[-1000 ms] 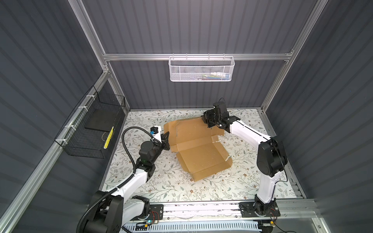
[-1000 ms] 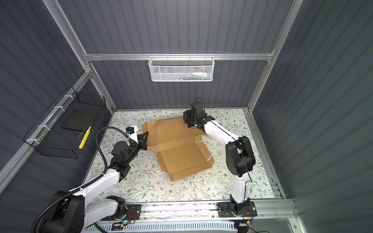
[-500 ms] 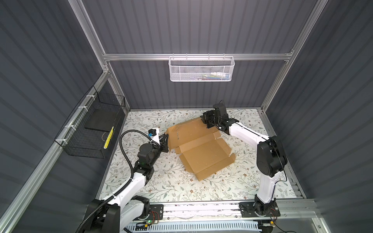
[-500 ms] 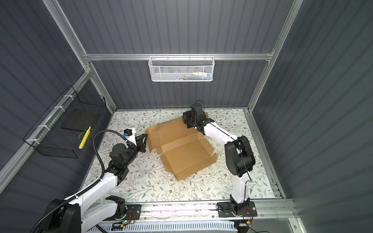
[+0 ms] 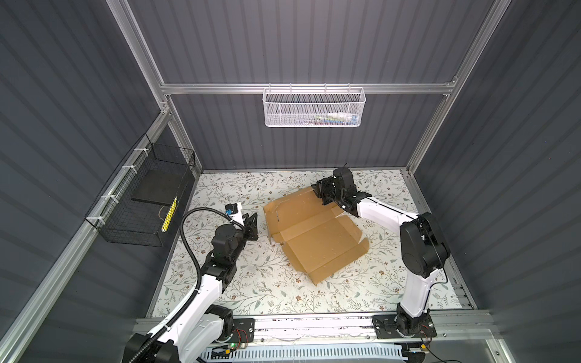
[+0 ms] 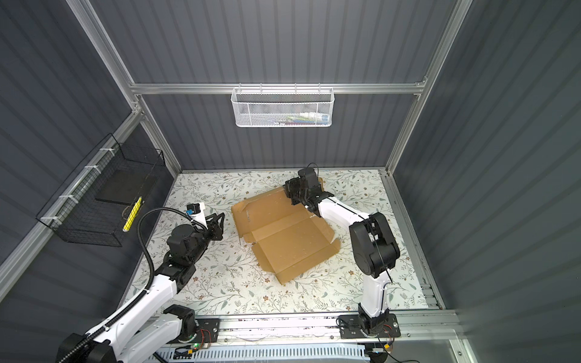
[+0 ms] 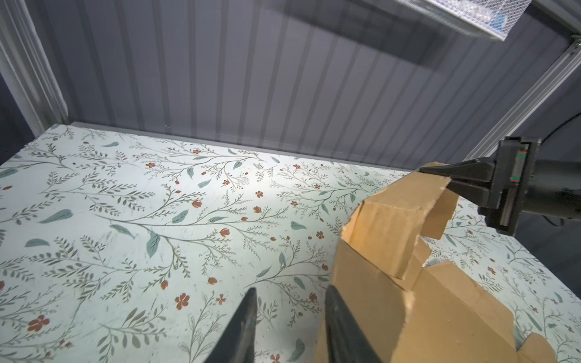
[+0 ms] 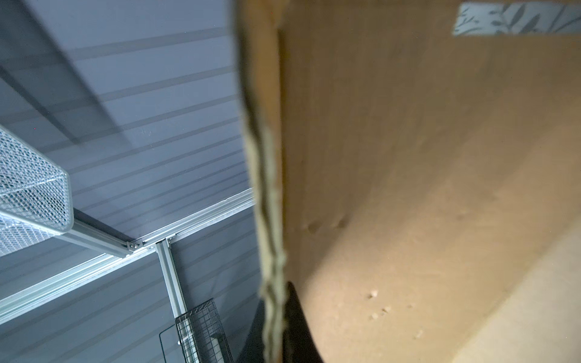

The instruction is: Fold the paper box

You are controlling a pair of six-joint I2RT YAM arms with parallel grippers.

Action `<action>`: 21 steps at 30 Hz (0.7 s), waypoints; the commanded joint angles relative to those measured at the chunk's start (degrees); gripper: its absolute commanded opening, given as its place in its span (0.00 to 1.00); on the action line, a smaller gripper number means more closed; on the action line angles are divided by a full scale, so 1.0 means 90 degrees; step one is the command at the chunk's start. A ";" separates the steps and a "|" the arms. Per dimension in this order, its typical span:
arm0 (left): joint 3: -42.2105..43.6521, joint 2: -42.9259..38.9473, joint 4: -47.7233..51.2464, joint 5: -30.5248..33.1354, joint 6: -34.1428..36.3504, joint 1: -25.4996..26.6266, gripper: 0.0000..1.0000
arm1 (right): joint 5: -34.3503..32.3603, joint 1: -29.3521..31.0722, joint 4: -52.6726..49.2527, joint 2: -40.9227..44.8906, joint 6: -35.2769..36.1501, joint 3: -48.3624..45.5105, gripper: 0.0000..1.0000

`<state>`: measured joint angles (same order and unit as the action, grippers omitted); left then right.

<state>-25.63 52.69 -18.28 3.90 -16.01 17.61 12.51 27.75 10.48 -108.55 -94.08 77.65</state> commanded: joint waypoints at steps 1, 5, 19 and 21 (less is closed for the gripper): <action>-0.0395 0.0147 0.0816 0.0129 -0.0184 0.0026 0.37 | 0.0220 0.0042 0.0645 0.0168 0.0006 -0.0291 0.07; -0.0520 0.0285 0.1184 0.0007 -0.0207 0.0024 0.37 | 0.0260 0.0076 0.0874 0.0201 0.0081 -0.0513 0.07; -0.0221 0.0161 0.1381 -0.0496 -0.0233 0.0019 0.39 | 0.0574 0.0214 0.1200 0.0193 0.0864 -0.0463 0.07; -0.0204 0.0207 0.1332 -0.0597 -0.0244 0.0016 0.39 | 0.0670 0.0249 0.1386 0.0146 0.0855 -0.0515 0.07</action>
<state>-28.42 54.87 -6.09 0.84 -17.61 17.61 16.56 29.36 19.64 -108.16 -87.99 72.97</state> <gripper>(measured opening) 0.390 0.073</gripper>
